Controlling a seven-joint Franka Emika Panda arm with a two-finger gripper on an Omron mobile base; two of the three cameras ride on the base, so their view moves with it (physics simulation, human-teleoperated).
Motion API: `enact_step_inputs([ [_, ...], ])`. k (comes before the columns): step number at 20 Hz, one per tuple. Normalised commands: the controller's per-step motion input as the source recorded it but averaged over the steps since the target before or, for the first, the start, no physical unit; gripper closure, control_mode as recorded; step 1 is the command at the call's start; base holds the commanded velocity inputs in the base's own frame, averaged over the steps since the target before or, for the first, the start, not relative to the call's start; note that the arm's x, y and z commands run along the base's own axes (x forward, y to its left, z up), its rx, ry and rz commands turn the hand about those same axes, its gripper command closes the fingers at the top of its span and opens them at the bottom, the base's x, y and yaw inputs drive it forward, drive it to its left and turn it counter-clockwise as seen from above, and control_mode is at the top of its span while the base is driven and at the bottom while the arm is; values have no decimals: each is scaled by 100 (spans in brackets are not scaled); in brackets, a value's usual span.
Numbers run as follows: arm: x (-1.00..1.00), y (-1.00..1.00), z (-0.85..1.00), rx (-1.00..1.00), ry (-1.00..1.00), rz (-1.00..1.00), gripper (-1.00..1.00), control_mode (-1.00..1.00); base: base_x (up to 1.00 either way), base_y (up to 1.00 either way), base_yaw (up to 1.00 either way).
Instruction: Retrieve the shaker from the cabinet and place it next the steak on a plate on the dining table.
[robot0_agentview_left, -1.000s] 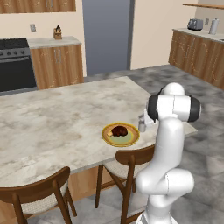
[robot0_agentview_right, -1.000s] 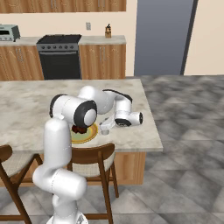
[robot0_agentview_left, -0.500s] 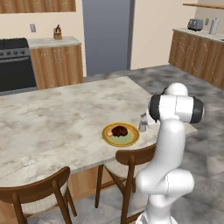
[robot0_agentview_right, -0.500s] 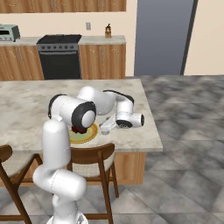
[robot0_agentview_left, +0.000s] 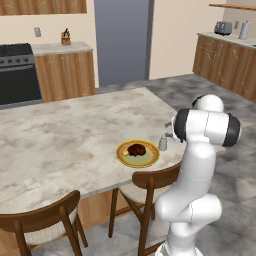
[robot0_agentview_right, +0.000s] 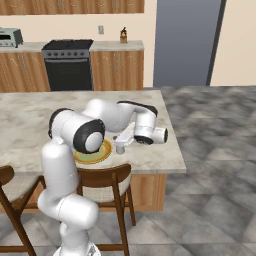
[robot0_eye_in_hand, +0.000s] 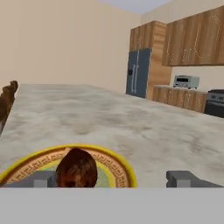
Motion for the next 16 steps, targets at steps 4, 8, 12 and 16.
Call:
enact_step_inputs([
  [4, -41, -7, 100, 0, 0, 0, -100, -100, 0, 0, 0],
  [8, -86, -4, 99, -1, -3, 0, -100, -100, 0, 0, 0],
  [12, -100, 13, 62, -11, -34, 0, -100, -100, 0, 0, 0],
  [16, -100, 44, 32, -6, -47, 0, -100, -100, 0, 0, 0],
])
